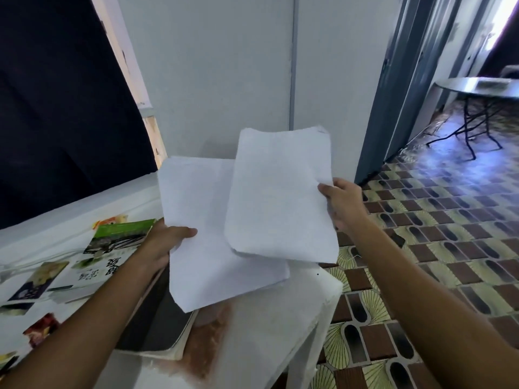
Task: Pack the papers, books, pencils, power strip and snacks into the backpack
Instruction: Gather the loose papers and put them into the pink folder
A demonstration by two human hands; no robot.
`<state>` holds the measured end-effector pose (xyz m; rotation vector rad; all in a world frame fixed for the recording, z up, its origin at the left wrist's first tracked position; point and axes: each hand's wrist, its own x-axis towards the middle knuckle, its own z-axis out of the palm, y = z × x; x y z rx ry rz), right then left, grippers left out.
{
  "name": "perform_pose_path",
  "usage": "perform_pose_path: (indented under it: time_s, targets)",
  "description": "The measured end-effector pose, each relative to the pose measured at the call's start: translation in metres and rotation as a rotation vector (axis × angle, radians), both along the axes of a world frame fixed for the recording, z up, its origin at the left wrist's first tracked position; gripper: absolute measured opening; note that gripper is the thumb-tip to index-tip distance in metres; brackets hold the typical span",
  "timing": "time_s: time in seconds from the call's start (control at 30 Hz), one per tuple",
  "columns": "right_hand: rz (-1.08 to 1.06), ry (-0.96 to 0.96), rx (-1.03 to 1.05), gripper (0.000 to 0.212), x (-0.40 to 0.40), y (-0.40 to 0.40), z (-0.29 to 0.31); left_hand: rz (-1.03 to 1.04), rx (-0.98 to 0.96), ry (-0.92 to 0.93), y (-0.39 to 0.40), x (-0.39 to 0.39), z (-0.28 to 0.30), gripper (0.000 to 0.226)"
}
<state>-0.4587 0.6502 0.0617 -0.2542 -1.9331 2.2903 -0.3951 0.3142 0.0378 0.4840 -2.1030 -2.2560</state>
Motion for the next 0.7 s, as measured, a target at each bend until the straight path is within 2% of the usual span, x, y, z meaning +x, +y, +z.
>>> perform_pose_path:
  time_s: [0.13,0.27,0.37,0.43,0.5,0.53,0.57,0.63,0.7]
  targets:
    - [0.128,-0.033,0.069,0.011,0.01,-0.025,-0.005,-0.14,0.091,0.091,0.014,0.004,0.019,0.049]
    - [0.229,-0.061,0.06,0.014,0.014,-0.043,0.001,-0.194,0.075,0.168,0.018,0.016,0.031,0.046]
    - [0.283,-0.05,0.092,0.011,0.018,-0.059,0.013,-0.189,0.08,0.197,0.014,0.029,0.04,0.03]
    - [0.278,0.006,0.123,0.014,0.022,-0.073,0.021,-0.12,0.17,0.173,0.007,0.038,0.044,0.019]
    - [0.281,0.083,0.136,0.022,0.027,-0.093,0.028,-0.018,0.275,0.201,-0.006,0.047,0.048,0.045]
    - [0.289,0.116,0.148,0.026,0.031,-0.105,0.032,0.011,0.304,0.24,-0.014,0.053,0.051,0.05]
    - [0.301,0.147,0.147,0.03,0.036,-0.115,0.036,0.034,0.316,0.264,-0.017,0.06,0.057,0.046]
    - [0.398,0.17,0.087,0.037,0.046,-0.146,0.042,0.153,0.19,0.295,-0.036,0.083,0.065,0.02]
    - [0.474,0.134,-0.013,0.039,0.052,-0.165,0.048,0.169,-0.042,0.331,-0.05,0.098,0.068,0.041]
